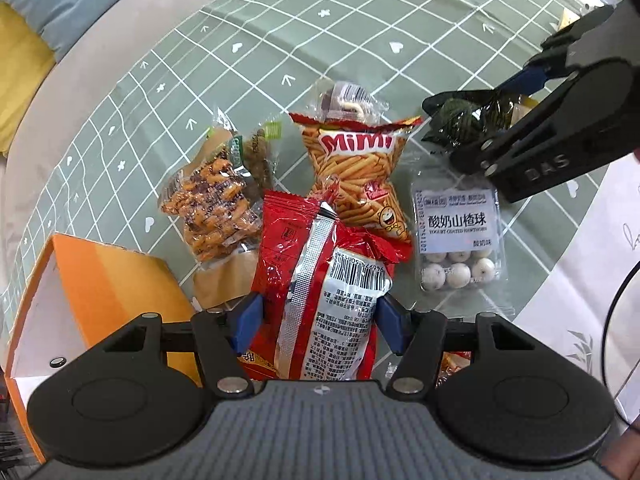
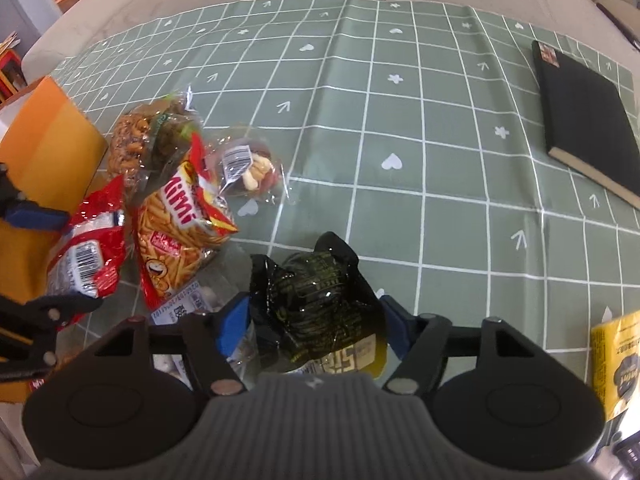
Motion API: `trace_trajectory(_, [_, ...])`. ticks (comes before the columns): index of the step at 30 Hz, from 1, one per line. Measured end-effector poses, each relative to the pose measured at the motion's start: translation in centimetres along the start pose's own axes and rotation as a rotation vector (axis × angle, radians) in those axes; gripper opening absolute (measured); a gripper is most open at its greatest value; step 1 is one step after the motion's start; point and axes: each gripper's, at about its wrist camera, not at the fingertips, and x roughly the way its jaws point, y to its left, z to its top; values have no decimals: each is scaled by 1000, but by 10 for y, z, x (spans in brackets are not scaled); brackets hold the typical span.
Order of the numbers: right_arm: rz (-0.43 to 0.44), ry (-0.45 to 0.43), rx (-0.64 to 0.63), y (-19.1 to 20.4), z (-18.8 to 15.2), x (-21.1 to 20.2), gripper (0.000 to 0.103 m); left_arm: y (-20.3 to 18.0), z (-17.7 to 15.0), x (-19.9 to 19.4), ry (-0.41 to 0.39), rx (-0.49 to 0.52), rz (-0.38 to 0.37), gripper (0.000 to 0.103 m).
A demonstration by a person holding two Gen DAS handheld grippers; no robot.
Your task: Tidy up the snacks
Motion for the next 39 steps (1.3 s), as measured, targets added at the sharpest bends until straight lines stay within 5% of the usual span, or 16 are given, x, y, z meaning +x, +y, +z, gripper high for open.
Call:
trace_trajectory(5, [5,11,25,1,2,6,74,-4,0,-5,-1,0,-3,70])
trace_trajectory(17, [7,32,43,6,7,0,41,-11,-1,-13,-1,-9,-3,70])
trace_trajectory(25, [23,34,90,-1,6,-19,40,-12,-3,-29,-32,-40,-28,70])
trace_trajectory(34, [-27,28,18,21,4,-58,40,-15,-7,-60,-58,-78,-89,70])
trace_trajectory(39, [14,24,-39,44,5,-82,40,-10,-13,-94,-86,-68,-136,70])
